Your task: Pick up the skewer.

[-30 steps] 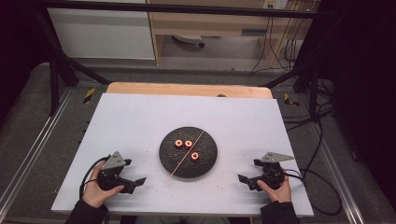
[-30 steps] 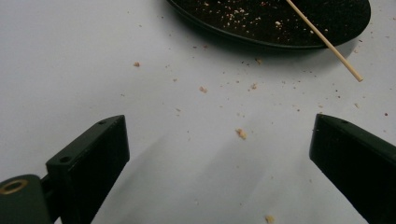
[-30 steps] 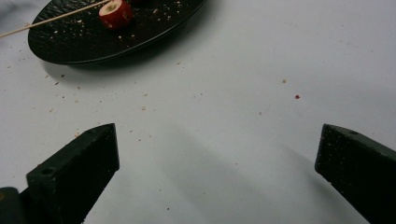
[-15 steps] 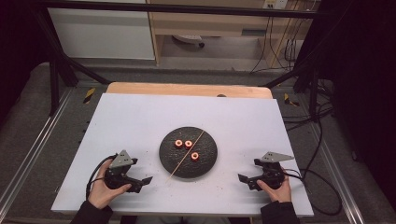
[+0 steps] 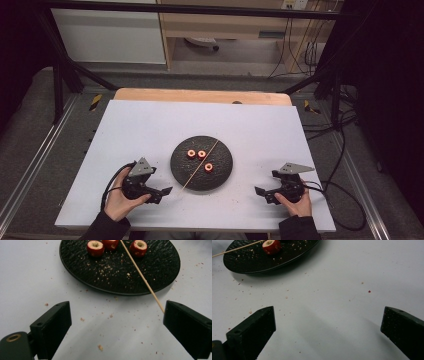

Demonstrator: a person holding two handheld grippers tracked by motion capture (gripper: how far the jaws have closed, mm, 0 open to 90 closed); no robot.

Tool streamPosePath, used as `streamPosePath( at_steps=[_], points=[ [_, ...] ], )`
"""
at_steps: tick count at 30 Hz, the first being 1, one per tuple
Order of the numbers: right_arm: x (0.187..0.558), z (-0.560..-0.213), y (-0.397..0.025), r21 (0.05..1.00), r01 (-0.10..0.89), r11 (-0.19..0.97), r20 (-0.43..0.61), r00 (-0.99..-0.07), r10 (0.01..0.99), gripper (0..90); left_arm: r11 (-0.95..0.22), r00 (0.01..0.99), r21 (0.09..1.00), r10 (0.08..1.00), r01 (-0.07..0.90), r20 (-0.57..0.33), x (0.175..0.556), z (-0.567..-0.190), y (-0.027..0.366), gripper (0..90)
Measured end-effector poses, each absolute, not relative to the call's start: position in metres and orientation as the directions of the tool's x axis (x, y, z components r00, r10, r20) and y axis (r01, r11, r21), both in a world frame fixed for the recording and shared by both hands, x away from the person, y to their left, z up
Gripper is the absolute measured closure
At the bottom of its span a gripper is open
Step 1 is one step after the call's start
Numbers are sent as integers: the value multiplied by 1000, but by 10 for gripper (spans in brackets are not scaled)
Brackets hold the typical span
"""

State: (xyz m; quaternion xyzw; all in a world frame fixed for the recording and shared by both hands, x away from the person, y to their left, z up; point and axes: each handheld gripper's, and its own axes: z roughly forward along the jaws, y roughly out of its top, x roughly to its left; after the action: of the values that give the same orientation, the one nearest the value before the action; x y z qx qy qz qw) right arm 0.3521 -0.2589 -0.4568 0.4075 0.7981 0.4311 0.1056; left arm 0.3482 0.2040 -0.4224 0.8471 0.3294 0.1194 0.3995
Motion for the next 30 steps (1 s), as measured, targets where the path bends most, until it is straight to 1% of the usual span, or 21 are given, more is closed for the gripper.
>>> streamPosePath(
  at_steps=[8,20,25,30],
  points=[
    [352,-457,-259,774,559,297,182,-646,741,6,-481,765,749,641,455,-53,353,-413,182,113],
    [351,-456,-259,772,563,294,187,-643,742,6,-492,753,722,656,486,-60,363,-409,153,149],
    [352,-457,-259,774,560,297,183,-646,742,6,-505,746,705,664,499,-53,369,-409,141,192],
    [352,-456,-259,772,563,294,187,-644,742,6,-520,745,684,665,511,-50,374,-411,130,263]
  ],
)
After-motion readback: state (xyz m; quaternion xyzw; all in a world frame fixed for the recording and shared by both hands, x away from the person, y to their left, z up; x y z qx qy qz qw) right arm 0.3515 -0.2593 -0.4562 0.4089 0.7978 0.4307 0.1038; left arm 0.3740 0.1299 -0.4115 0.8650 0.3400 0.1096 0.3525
